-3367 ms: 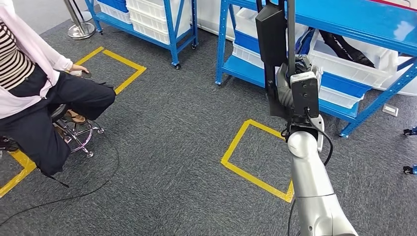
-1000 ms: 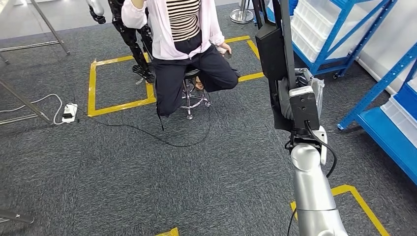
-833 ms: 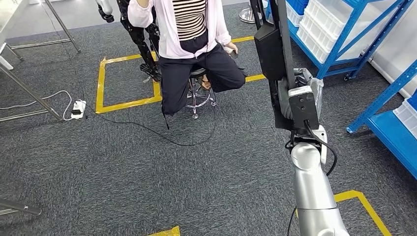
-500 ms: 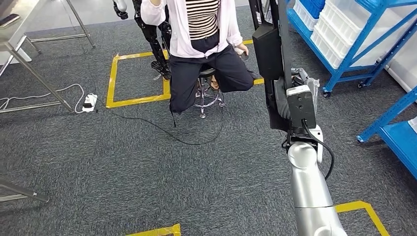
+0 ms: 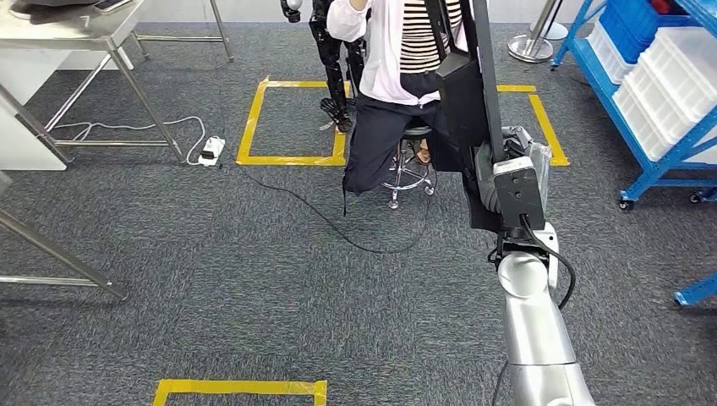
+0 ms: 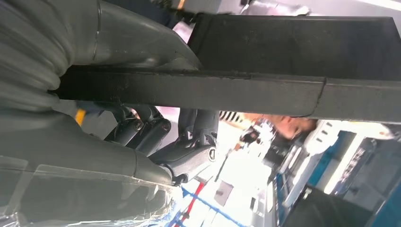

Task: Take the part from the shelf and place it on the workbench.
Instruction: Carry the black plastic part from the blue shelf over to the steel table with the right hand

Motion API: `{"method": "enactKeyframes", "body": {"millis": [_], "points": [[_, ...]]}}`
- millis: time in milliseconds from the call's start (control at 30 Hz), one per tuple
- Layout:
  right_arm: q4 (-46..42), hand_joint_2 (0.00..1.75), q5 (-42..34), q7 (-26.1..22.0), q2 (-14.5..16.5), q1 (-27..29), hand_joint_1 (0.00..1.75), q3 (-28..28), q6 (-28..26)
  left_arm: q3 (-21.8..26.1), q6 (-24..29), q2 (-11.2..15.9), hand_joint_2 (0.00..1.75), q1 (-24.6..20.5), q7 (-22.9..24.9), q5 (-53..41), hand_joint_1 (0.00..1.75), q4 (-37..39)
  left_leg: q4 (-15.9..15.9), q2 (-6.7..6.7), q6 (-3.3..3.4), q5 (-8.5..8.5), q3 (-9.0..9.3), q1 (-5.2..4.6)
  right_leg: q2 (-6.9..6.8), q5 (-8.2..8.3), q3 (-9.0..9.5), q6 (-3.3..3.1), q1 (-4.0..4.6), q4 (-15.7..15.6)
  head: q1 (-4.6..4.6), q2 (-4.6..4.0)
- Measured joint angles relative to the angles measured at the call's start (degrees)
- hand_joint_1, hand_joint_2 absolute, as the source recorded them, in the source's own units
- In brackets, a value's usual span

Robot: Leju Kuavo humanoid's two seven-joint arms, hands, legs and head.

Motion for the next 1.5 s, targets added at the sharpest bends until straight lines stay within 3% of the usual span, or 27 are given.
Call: {"method": "enactKeyframes", "body": {"millis": [67, 100, 167, 200, 267, 333, 400, 433, 500, 567, 633, 700, 767, 833, 900, 933, 967, 1033, 1067, 1133, 1200, 1233, 1300, 1333, 1400, 1433, 1500], "points": [[-0.2, 1.75, -0.3, 0.0, 0.0, 0.1, 1.75, -0.1, 0.0, 0.0, 0.0, 0.1, 1.75, 0.0, -0.1, -0.1, 0.0, 0.0, 0.9, -1.32, -0.83, -0.4, -0.47, 0.12, 1.43, 2.42, 3.12, 0.53, -0.45, -6.8, 0.14, 0.0], [-0.3, 1.75, -0.6, 0.0, 0.0, 0.2, 1.75, -0.2, 0.0, 0.0, 0.0, 0.2, 1.75, 0.0, -0.2, -0.2, 0.0, 0.0, 1.1, -1.82, -1.24, -0.49, -0.77, 0.14, 1.79, 2.79, 3.76, 0.22, -0.43, -8.1, 0.19, 0.0], [-0.5, 1.75, -0.8, 0.0, 0.1, 0.3, 1.75, -0.4, 0.0, 0.0, 0.0, 0.2, 1.75, 0.2, -0.3, -0.4, 0.0, 0.0, 1.1, -2.58, -1.92, -0.33, -1.22, 0.33, 1.12, 2.93, 3.9, -0.83, -0.14, -8.3, 0.21, 0.0], [-0.5, 1.75, -0.8, 0.0, 0.2, 0.3, 1.75, -0.5, 0.0, 0.1, 0.0, 0.1, 1.75, 0.4, -0.3, -0.4, 0.0, 0.0, 1.2, -2.17, -2.19, -0.36, -1.37, 0.42, 0.73, 3.08, 3.93, -1.24, -0.12, -8.4, 0.2, 0.0], [-0.8, 1.75, -0.9, 0.0, 0.3, 0.3, 1.75, -0.6, 0.0, 0.1, 0.0, 0.1, 1.75, 0.5, -0.3, -0.5, 0.0, 0.0, 4.0, 0.84, -2.69, -2.11, -2.72, 0.38, -0.13, 3.25, 4.01, -2.03, -0.15, -8.5, -0.2, 0.0], [-1.1, 1.75, -0.9, 0.0, 0.4, 0.3, 1.75, -0.8, 0.0, 0.1, 0.0, 0.1, 1.75, 0.3, -0.2, -0.5, 0.0, 0.1, 11.3, 4.01, -3.02, -5.87, -6.21, 0.34, -1.18, 3.13, 4.03, -2.58, 0.19, -8.6, -0.63, 0.0], [-1.1, 1.75, -0.9, 0.0, 0.3, 0.5, 1.75, -0.9, 0.0, 0.1, 0.0, 0.0, 1.75, 0.3, -0.2, -0.5, 0.0, 0.1, 17.7, 4.63, -3.05, -8.13, -9.54, 0.43, -2.42, 2.96, 4.05, -2.82, 0.57, -8.6, -0.64, 0.0], [-1.1, 1.75, -0.9, 0.0, 0.3, 0.6, 1.75, -1.0, 0.0, 0.1, 0.0, 0.0, 1.75, 0.3, -0.2, -0.5, 0.0, 0.1, 18.3, 4.66, -2.93, -7.78, -9.9, 0.44, -3.04, 2.88, 4.08, -2.93, 0.72, -8.6, -0.66, 0.0], [-1.1, 1.75, -0.8, 0.0, 0.3, 0.6, 1.75, -1.0, 0.0, 0.1, 0.0, 0.0, 1.75, 0.4, -0.1, -0.5, 0.0, 0.1, 12.3, 5.48, -2.3, -4.37, -6.8, 0.23, -4.28, 2.7, 4.28, -3.14, 1.0, -8.6, -0.64, 0.0], [-1.3, 1.75, -0.8, 0.0, 0.3, 0.6, 1.75, -1.0, 0.0, 0.1, 0.0, 0.0, 1.75, 0.2, -0.1, -0.5, 0.0, 0.1, 4.6, 8.1, -1.4, -1.74, -2.61, -0.51, -5.38, 2.44, 4.54, -3.16, 1.33, -8.6, -0.58, 0.0], [-1.4, 1.75, -0.8, 0.0, 0.3, 0.6, 1.75, -1.1, 0.1, 0.2, 0.0, 0.1, 1.75, 0.0, -0.2, -0.3, 0.0, 0.1, 1.8, 9.22, -0.77, -1.4, -1.3, -1.21, -6.43, 2.21, 4.71, -2.87, 1.5, -8.7, -0.61, 0.0], [-1.6, 1.75, -0.8, 0.0, 0.3, 0.6, 1.75, -1.2, 0.2, 0.5, -0.1, 0.2, 1.75, 0.0, -0.2, -0.1, 0.0, 0.1, 1.2, 7.81, -0.24, -1.03, -1.04, -1.17, -7.32, 1.96, 4.9, -2.41, 1.56, -8.8, -0.68, 0.0], [-1.9, 1.75, -0.7, -0.1, 0.2, 0.5, 1.75, -1.2, 0.4, 0.8, -0.2, 0.2, 1.75, 0.1, -0.4, 0.2, 0.0, 0.1, 0.0, 6.52, 0.42, -0.39, -0.17, -0.79, -5.35, 0.76, 4.33, -2.23, 1.54, -6.9, -0.59, 0.0], [-2.0, 1.75, -0.7, -0.1, -0.2, 0.5, 1.75, -1.3, 0.6, 0.9, -0.5, 0.2, 1.75, -0.2, -0.7, 0.3, 0.0, 0.0, -0.6, 5.11, 0.8, -0.03, 0.3, -0.52, -2.11, -1.9, 1.5, -2.48, 1.28, -0.6, -0.31, 0.0], [-2.0, 1.75, -0.6, -0.1, -0.5, 0.6, 1.75, -1.3, 0.7, 1.0, -0.7, 0.2, 1.75, -0.4, -0.9, 0.4, 0.0, 0.0, -0.6, 3.39, 0.85, 0.0, 0.29, -0.45, -1.01, -3.91, -2.06, -2.3, 0.97, 6.0, -0.1, 0.0], [-1.9, 1.75, -0.6, -0.1, -0.6, 0.7, 1.75, -1.3, 0.8, 1.1, -0.8, 0.2, 1.75, -0.4, -0.9, 0.5, 0.0, 0.0, -0.5, 2.49, 0.8, -0.02, 0.28, -0.41, -0.92, -3.74, -2.78, -1.84, 0.77, 6.8, -0.08, 0.0], [-1.9, 1.75, -0.5, -0.1, -0.7, 0.6, 1.75, -1.3, 0.9, 1.1, -0.8, 0.2, 1.75, -0.3, -0.9, 0.6, 0.0, 0.0, -0.4, 1.64, 0.69, -0.07, 0.3, -0.33, -0.84, -2.61, -2.4, -1.2, 0.54, 5.4, -0.06, 0.0], [-1.8, 1.75, -0.3, 0.0, -0.7, 0.3, 1.75, -1.3, 0.9, 1.4, -0.8, 0.2, 1.75, -0.3, -1.0, 0.6, 0.0, 0.0, 0.3, 0.04, 0.13, -0.42, 0.15, -0.06, 0.51, 0.97, 0.77, 0.26, -0.16, -2.2, -0.02, 0.0], [-1.7, 1.75, -0.1, 0.1, -0.7, 0.0, 1.75, -1.2, 0.9, 1.6, -0.8, 0.2, 1.75, -0.3, -1.0, 0.6, 0.0, 0.0, 0.8, -0.63, -0.27, -0.66, -0.12, 0.0, 1.36, 2.22, 2.27, 0.5, -0.34, -5.5, 0.04, 0.0], [-1.3, 1.75, 0.1, 0.2, -0.6, -0.5, 1.75, -1.1, 0.9, 1.8, -0.8, 0.3, 1.75, -0.3, -1.0, 0.7, 0.0, 0.0, 1.4, -1.67, -1.09, -0.82, -0.86, 0.02, 2.21, 2.91, 3.44, -0.06, -0.26, -8.1, 0.07, 0.0], [-1.0, 1.75, 0.2, 0.2, -0.5, -0.9, 1.75, -1.0, 0.9, 2.0, -0.8, 0.3, 1.75, 0.0, -1.0, 0.7, 0.0, 0.1, 1.5, -2.42, -1.66, -0.68, -1.33, 0.14, 1.2, 3.07, 3.41, -1.01, -0.07, -8.0, -0.02, 0.0], [-0.9, 1.75, 0.2, 0.2, -0.4, -1.1, 1.75, -1.0, 0.9, 2.1, -0.8, 0.3, 1.75, 0.2, -1.0, 0.7, 0.0, 0.1, 1.8, -1.85, -1.88, -0.93, -1.56, 0.14, 0.73, 3.15, 3.45, -1.35, -0.14, -8.1, -0.09, 0.0], [-0.8, 1.75, 0.2, 0.2, -0.2, -1.5, 1.75, -0.9, 0.9, 2.2, -0.8, 0.3, 1.75, 0.2, -1.0, 0.7, 0.0, 0.1, 5.6, 1.07, -2.38, -3.09, -3.36, 0.13, -0.37, 3.17, 3.63, -2.18, -0.25, -8.3, -0.54, 0.0], [-0.8, 1.75, 0.2, 0.2, -0.2, -1.6, 1.75, -0.9, 0.9, 2.3, -0.8, 0.3, 1.75, 0.2, -1.0, 0.7, 0.0, 0.1, 9.1, 2.88, -2.6, -4.85, -5.1, 0.11, -0.98, 3.07, 3.69, -2.52, -0.04, -8.3, -0.75, 0.0], [-0.6, 1.75, 0.2, 0.2, -0.2, -1.6, 1.75, -0.9, 0.9, 2.4, -0.9, 0.3, 1.75, 0.1, -1.0, 0.7, 0.0, 0.1, 16.4, 4.4, -2.86, -7.68, -8.93, 0.25, -2.36, 2.88, 3.73, -2.92, 0.3, -8.3, -0.96, 0.0], [-0.5, 1.75, 0.2, 0.2, -0.2, -1.6, 1.75, -0.9, 0.9, 2.4, -0.9, 0.2, 1.75, 0.1, -1.0, 0.7, 0.0, 0.1, 18.0, 4.6, -2.86, -7.84, -9.93, 0.27, -3.05, 2.79, 3.75, -3.04, 0.42, -8.3, -0.97, 0.0], [-0.3, 1.75, 0.2, 0.2, -0.2, -1.7, 1.75, -0.9, 0.9, 2.5, -0.9, 0.2, 1.75, 0.2, -1.0, 0.7, 0.0, 0.1, 14.3, 5.04, -2.54, -5.09, -8.25, 0.21, -4.38, 2.62, 3.9, -3.23, 0.62, -8.3, -0.97, 0.0]]}}
